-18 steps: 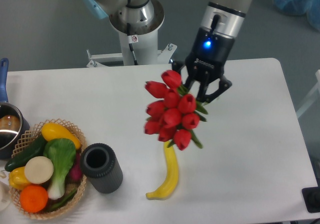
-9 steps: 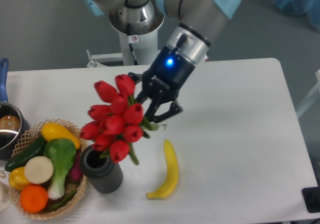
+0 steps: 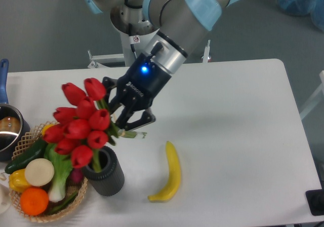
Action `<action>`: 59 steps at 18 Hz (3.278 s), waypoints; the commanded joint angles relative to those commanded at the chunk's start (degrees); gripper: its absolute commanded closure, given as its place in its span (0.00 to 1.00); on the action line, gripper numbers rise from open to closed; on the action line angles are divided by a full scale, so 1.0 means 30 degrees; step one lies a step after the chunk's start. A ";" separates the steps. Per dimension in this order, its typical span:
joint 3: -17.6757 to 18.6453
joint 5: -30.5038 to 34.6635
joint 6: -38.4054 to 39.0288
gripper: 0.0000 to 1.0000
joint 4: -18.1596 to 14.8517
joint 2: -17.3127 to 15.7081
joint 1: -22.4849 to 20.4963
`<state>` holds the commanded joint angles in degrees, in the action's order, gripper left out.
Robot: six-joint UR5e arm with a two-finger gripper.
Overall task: Insert the flowers into the vase
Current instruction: 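Carry the tulips over the black vase and lower stems into it, then push the tulip stems down into the vase with the gripper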
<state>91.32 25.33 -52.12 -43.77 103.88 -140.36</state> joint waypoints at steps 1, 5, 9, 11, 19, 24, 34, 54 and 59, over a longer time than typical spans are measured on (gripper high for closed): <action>-0.0117 -0.0354 0.0001 0.93 0.0088 0.0350 0.0029; -0.0908 -0.1818 0.0030 0.93 0.0236 0.1553 0.0146; -0.1055 -0.3431 0.0030 0.93 0.0236 0.1788 0.0088; -0.1114 -0.3580 0.0030 0.93 0.0236 0.2021 0.0088; -0.1231 -0.3726 0.0001 0.91 0.0265 0.2901 0.0672; -0.1173 -0.3697 0.0001 0.89 0.0294 0.3107 0.0732; -0.0062 -0.3435 -0.0466 0.85 0.0324 0.3517 0.0645; 0.1903 -0.0972 -0.2548 0.45 0.0353 0.4426 0.0557; 0.2458 -0.0216 -0.2403 0.00 0.0324 0.4193 0.0381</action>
<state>98.69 24.68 -59.33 -42.80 116.46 -139.22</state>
